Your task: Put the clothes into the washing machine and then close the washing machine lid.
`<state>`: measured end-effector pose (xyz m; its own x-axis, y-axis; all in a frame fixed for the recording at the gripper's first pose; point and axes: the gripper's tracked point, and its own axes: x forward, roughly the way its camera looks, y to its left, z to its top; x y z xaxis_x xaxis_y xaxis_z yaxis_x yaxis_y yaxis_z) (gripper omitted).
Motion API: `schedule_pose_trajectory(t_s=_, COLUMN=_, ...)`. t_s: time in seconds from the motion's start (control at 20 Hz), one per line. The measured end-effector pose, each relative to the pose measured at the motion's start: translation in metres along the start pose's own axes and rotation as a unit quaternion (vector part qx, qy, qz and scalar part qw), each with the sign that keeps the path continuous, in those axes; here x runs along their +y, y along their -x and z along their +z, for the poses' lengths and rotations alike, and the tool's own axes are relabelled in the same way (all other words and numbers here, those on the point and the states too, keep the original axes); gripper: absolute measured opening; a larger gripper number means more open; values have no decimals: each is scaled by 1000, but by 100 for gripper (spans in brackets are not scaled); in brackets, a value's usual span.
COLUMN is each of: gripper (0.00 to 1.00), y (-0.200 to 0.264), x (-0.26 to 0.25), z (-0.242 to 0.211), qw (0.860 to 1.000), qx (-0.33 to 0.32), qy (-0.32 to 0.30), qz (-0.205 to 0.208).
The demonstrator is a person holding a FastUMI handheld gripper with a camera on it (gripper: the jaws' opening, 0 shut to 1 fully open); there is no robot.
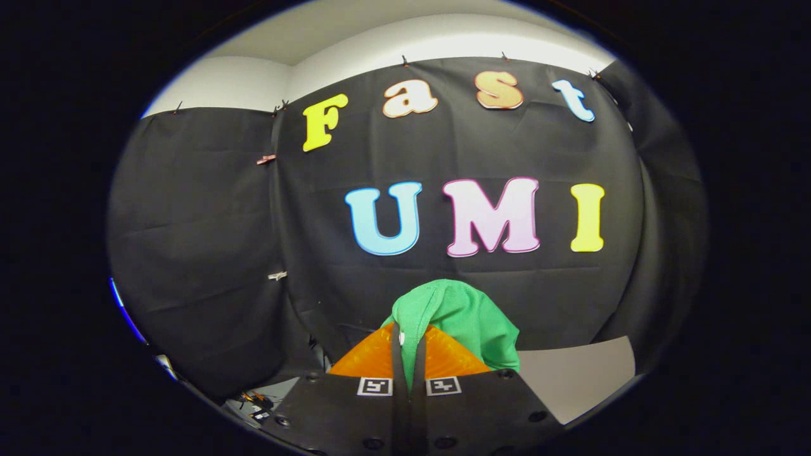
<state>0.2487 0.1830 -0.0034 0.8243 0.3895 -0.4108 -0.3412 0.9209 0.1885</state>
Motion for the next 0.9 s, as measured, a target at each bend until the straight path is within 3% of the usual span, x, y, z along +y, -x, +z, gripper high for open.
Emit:
schedule_pose_trajectory(t_s=0.35, gripper=5, y=-67, x=32, z=-70, qw=997, qx=71, qy=-19, qz=37)
schedule_pose_trajectory(t_s=0.9, gripper=5, y=-148, x=32, z=-196, qw=983, qx=178, qy=1, qz=43)
